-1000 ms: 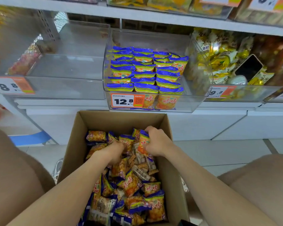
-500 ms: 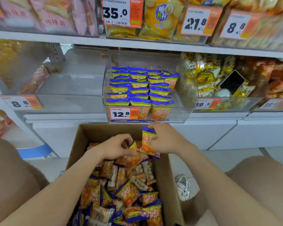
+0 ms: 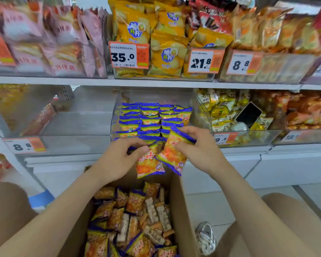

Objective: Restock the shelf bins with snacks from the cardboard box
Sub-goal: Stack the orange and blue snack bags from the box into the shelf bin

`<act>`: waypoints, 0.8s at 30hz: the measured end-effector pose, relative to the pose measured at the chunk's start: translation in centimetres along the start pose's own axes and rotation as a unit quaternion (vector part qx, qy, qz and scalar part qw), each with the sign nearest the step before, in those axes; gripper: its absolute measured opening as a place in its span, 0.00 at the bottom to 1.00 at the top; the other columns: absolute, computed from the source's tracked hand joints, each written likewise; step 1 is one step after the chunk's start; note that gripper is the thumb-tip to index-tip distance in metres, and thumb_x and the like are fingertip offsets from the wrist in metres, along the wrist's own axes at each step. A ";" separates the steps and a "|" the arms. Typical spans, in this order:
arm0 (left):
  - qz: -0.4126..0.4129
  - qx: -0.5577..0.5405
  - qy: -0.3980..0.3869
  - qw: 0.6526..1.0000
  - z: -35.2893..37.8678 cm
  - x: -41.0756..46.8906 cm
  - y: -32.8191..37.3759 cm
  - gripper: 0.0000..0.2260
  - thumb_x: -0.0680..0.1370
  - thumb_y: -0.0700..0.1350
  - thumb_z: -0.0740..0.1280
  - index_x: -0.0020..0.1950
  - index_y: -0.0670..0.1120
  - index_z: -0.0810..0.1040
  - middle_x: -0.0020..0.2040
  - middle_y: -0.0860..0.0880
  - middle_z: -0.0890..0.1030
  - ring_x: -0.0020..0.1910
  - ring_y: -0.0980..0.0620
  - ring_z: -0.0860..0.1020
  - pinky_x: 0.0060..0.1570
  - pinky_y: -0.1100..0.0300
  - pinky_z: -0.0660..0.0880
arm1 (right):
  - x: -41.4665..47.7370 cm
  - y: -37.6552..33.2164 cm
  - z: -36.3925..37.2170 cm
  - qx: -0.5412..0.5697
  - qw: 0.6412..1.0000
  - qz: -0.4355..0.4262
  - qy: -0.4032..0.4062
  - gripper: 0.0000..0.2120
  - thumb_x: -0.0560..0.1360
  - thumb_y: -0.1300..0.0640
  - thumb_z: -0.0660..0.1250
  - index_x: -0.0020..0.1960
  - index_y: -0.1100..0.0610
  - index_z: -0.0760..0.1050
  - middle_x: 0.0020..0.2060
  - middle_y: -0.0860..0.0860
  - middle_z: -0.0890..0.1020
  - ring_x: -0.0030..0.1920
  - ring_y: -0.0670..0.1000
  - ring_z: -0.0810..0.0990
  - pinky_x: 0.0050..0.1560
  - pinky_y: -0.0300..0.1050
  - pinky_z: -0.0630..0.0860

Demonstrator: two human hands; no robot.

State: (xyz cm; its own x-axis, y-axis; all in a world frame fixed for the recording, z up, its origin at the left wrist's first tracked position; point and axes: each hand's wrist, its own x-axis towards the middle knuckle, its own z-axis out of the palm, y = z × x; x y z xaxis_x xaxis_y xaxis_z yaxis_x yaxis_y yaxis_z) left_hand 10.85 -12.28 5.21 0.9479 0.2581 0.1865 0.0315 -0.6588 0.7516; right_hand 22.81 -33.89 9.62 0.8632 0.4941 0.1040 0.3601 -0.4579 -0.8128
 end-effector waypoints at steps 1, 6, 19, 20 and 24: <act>0.013 0.012 0.031 0.999 -0.4 0.4 0.7 0.05 0.83 0.54 0.67 0.55 0.58 0.83 0.48 0.64 0.83 0.51 0.69 0.78 0.45 0.74 0.71 | 0.4 -0.2 -0.6 0.030 0.998 -0.023 0.056 0.19 0.71 0.50 0.74 0.62 0.47 0.82 0.55 0.43 0.85 0.55 0.45 0.84 0.57 0.49 0.80; 0.027 0.033 0.096 0.994 -1.1 3.3 2.6 0.09 0.82 0.58 0.66 0.57 0.58 0.82 0.50 0.62 0.84 0.51 0.64 0.80 0.45 0.69 0.72 | 4.2 0.6 -3.3 -0.057 0.965 -0.152 0.206 0.15 0.74 0.60 0.76 0.58 0.51 0.77 0.45 0.37 0.81 0.45 0.35 0.81 0.45 0.27 0.73; 0.019 0.084 0.079 0.993 1.5 8.5 1.4 0.14 0.84 0.58 0.62 0.62 0.55 0.81 0.50 0.62 0.81 0.48 0.62 0.79 0.43 0.70 0.69 | 18.0 3.5 -1.6 -0.511 0.850 -0.127 0.012 0.15 0.78 0.60 0.71 0.64 0.56 0.76 0.55 0.59 0.81 0.58 0.63 0.82 0.52 0.55 0.79; 0.021 0.089 0.072 0.993 1.6 8.6 1.4 0.14 0.84 0.58 0.61 0.63 0.54 0.81 0.52 0.61 0.81 0.50 0.61 0.78 0.45 0.66 0.69 | 18.5 3.6 -1.4 -0.541 0.832 -0.123 0.001 0.15 0.78 0.59 0.71 0.64 0.55 0.76 0.56 0.59 0.82 0.59 0.63 0.82 0.55 0.55 0.79; 0.020 0.097 0.061 0.993 1.7 9.0 0.9 0.14 0.84 0.58 0.61 0.64 0.55 0.80 0.53 0.60 0.81 0.51 0.59 0.78 0.48 0.61 0.71 | 20.3 4.6 -0.5 -0.622 0.770 -0.140 -0.014 0.21 0.77 0.57 0.73 0.69 0.48 0.76 0.59 0.54 0.83 0.66 0.58 0.78 0.70 0.56 0.68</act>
State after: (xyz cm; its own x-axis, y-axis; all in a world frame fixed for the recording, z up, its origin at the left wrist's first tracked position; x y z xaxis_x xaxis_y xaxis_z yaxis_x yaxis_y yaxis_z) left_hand 19.97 -11.72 6.47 0.9043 0.3056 0.2980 0.0666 -0.7906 0.6087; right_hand 42.14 -26.40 8.29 0.6880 0.7101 0.1498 0.6061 -0.6757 0.4196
